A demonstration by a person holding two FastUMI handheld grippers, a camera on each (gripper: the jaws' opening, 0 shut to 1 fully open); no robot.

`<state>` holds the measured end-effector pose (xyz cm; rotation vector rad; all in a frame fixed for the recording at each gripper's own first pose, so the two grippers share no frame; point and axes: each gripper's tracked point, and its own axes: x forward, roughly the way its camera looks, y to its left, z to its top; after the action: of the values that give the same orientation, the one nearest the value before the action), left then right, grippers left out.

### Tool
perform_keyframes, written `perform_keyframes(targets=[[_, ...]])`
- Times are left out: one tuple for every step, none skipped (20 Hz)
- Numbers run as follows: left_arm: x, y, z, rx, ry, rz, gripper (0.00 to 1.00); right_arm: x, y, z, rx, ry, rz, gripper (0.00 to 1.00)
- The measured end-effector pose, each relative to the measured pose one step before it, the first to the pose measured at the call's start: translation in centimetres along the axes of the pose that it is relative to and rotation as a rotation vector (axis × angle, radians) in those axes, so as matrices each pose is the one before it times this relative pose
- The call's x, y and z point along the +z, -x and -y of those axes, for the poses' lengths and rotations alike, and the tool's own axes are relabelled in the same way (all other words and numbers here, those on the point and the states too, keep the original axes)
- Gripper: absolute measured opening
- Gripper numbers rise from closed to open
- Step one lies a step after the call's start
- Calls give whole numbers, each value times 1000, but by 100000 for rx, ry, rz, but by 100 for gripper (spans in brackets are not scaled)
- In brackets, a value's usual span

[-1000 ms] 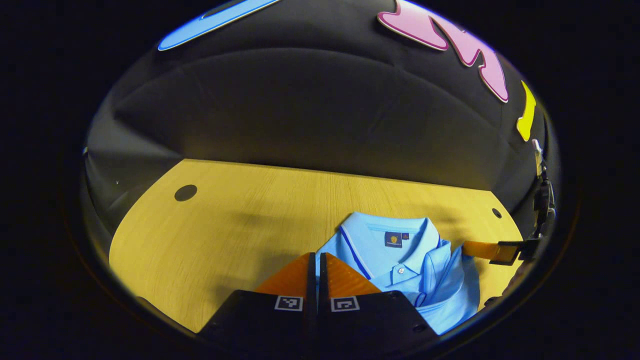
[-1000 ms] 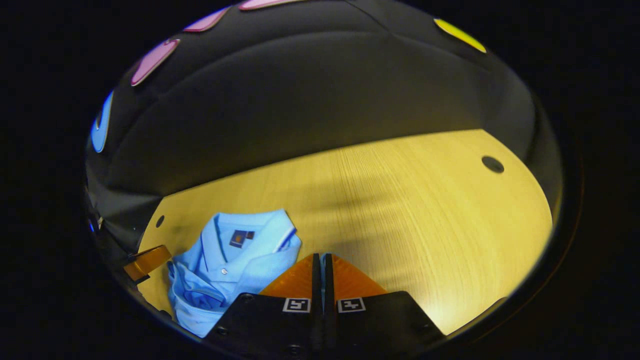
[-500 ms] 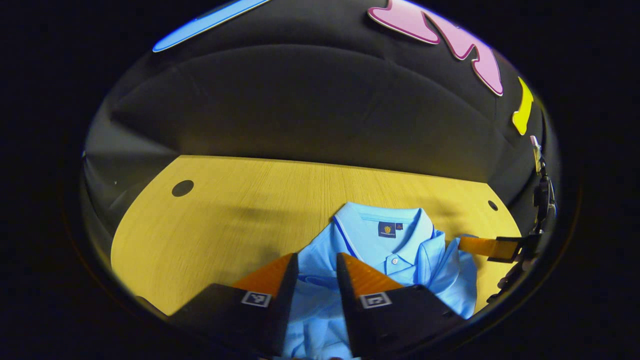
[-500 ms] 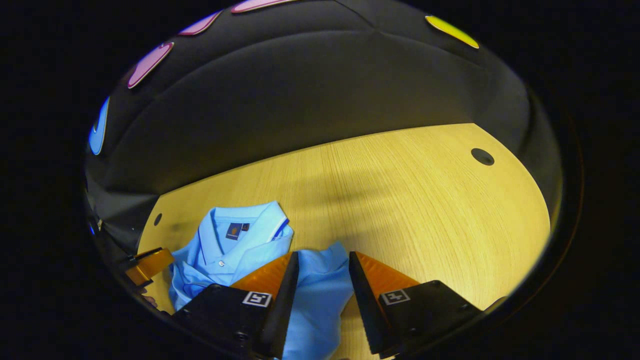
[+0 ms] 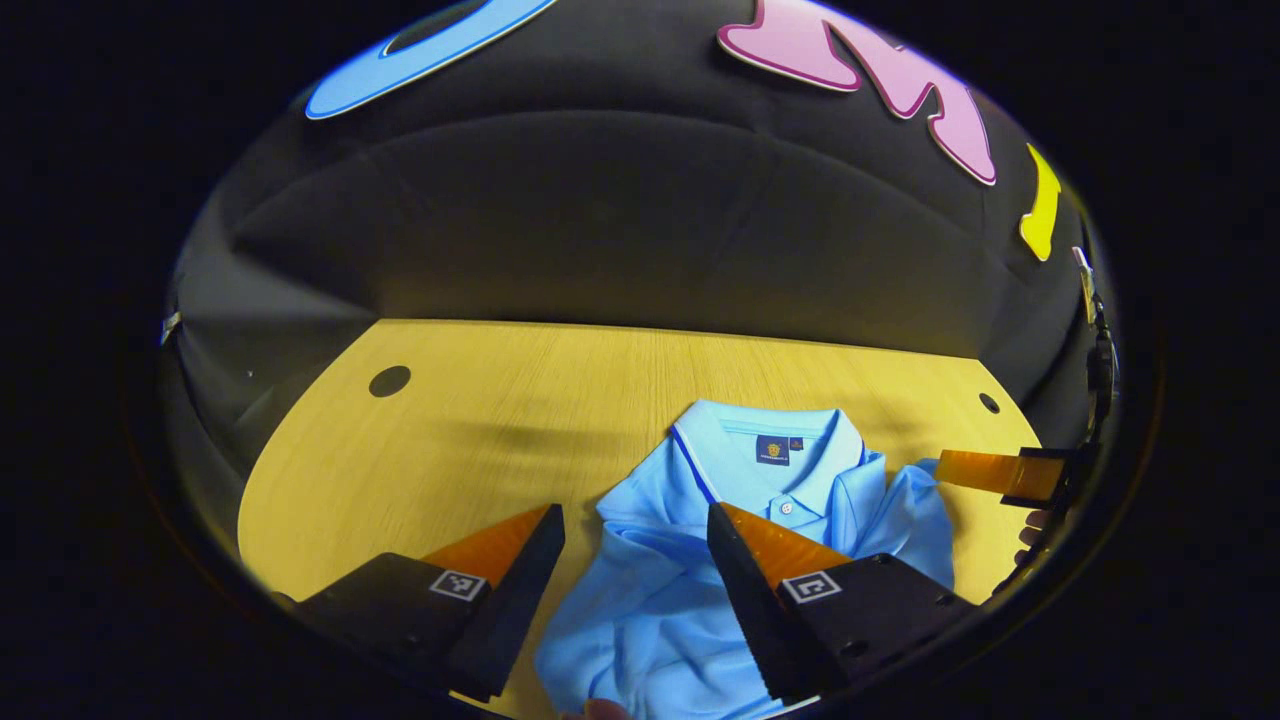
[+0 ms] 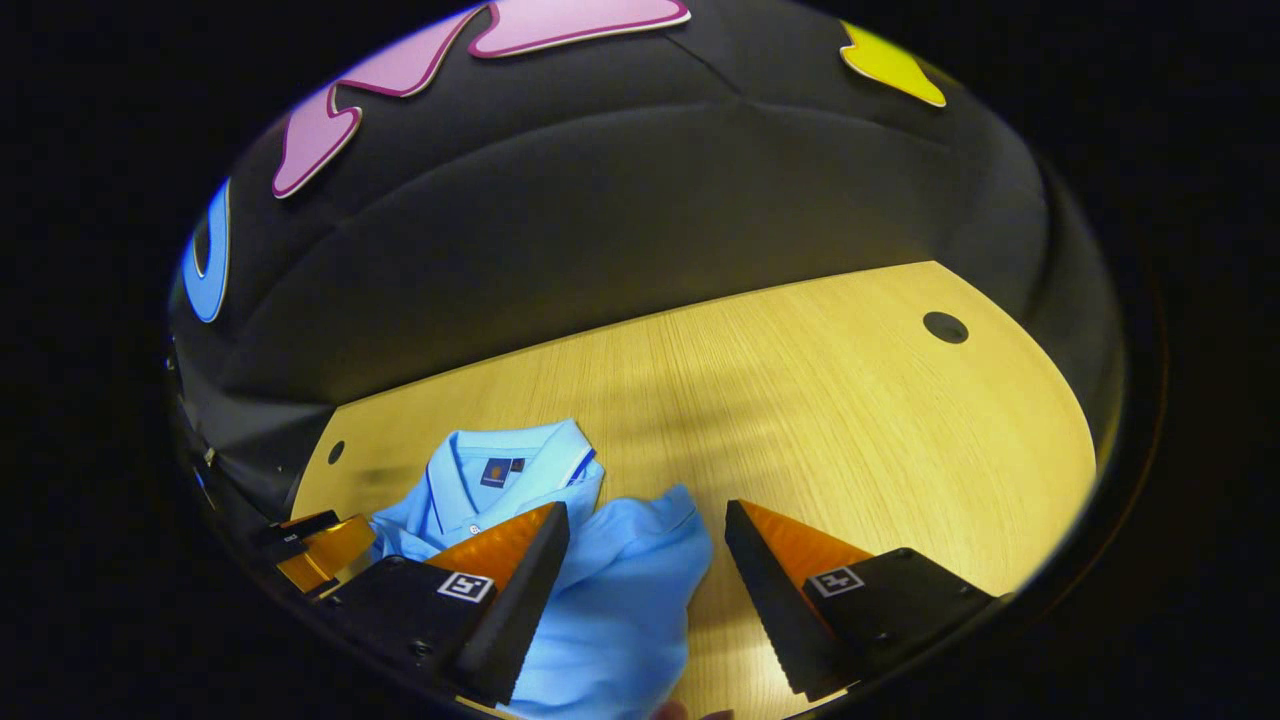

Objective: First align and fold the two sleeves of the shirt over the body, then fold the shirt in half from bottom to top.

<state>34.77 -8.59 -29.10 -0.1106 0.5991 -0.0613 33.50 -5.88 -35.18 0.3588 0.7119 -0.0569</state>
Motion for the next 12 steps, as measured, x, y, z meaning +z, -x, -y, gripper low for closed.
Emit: perform_keyframes(targets=[[452, 869, 53, -60, -633, 1438, 92, 314, 836, -31, 426, 390, 1329, 98], [538, 1015, 109, -402, -480, 1880, 92, 398, 1001, 43, 419, 356, 1321, 91], [479, 1156, 166, -576, -164, 1887, 92, 251, 1116, 8, 609, 523, 1315, 98], [562, 1289, 172, -608, -159, 1820, 92, 465, 1174, -57, 585, 729, 1928, 98], [539, 1337, 144, -79, -432, 2182, 92, 397, 1065, 24, 402, 837, 1486, 98], [551, 1273, 124, -230, -411, 2235, 92, 397, 1252, 85, 191, 667, 1517, 98], [404, 1402, 222, -432, -309, 1553, 92, 409, 1242, -126, 868, 368, 1425, 98], [338, 1289, 26, -77, -402, 1608, 92, 488, 1234, -87, 455, 519, 1901, 98], [335, 1424, 144, -196, -261, 1399, 92, 484, 1249, 81, 433, 640, 1446, 98], [294, 1463, 134, -15, -200, 1576, 92, 460, 1319, -166, 468, 215, 1596, 98], [357, 1482, 210, -347, 32, 1426, 92, 440, 1293, -278, 752, 352, 1338, 98], [220, 1450, 239, -404, 149, 1437, 92, 392, 1499, -315, 917, 840, 1541, 98]])
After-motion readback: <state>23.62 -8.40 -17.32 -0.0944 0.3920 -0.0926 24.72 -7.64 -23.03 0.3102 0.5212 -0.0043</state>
